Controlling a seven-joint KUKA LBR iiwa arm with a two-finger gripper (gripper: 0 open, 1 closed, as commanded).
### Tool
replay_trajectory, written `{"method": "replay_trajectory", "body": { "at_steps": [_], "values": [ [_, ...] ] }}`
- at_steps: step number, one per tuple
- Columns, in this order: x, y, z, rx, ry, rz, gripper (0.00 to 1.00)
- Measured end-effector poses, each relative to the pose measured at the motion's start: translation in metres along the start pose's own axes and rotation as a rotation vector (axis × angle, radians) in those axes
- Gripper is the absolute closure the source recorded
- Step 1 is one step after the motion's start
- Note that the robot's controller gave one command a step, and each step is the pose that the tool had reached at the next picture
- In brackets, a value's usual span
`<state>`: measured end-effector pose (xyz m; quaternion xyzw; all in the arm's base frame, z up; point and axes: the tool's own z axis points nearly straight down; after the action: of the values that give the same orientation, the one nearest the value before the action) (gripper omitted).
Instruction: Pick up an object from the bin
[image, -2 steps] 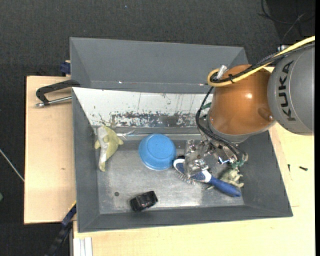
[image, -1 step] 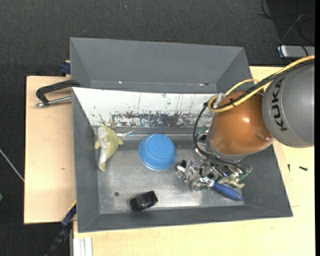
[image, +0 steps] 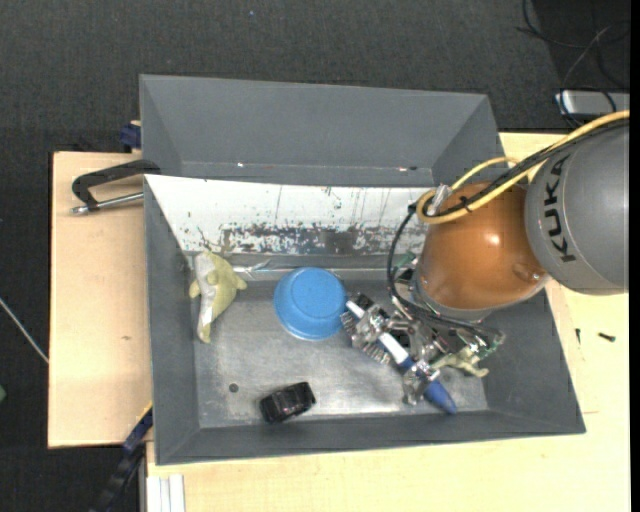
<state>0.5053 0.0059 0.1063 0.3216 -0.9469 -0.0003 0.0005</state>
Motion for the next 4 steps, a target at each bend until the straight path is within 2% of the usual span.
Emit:
{"method": "replay_trajectory", "body": {
  "at_steps": [1,2,3,4],
  "values": [
    [-0.024,-0.080,0.006,0.007,-0.008,-0.120,0.00],
    [-0.024,-0.079,0.005,0.005,-0.006,-0.122,1.00],
    [-0.029,-0.079,-0.108,0.011,-0.012,-0.163,1.00],
    [-0.028,-0.077,-0.103,0.003,-0.006,-0.162,0.00]
  ]
}}
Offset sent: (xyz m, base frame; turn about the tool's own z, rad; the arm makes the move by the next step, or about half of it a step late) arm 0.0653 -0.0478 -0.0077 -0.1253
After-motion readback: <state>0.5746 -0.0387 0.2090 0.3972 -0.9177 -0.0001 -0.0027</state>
